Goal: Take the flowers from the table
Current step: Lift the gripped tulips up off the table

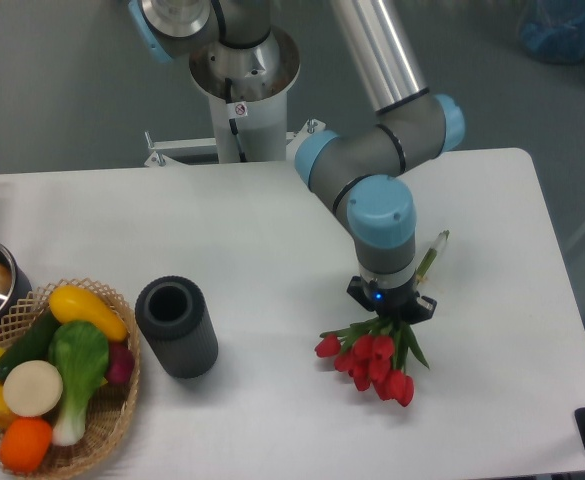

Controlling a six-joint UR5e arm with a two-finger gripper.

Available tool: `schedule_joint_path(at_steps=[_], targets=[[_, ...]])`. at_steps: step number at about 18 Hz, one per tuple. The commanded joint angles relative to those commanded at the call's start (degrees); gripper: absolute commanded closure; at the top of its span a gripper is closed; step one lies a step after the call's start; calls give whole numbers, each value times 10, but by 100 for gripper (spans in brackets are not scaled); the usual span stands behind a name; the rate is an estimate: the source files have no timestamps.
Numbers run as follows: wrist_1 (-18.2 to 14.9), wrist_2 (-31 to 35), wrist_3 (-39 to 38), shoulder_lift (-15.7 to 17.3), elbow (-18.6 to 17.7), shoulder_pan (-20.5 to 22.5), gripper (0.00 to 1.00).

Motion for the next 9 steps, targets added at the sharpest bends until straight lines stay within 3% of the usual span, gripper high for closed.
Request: schedule_joint_path(at_steps=[5, 9], targets=[[-107, -18, 6, -17, 88, -2, 100], [-123, -19, 35, -16, 101, -3, 100]])
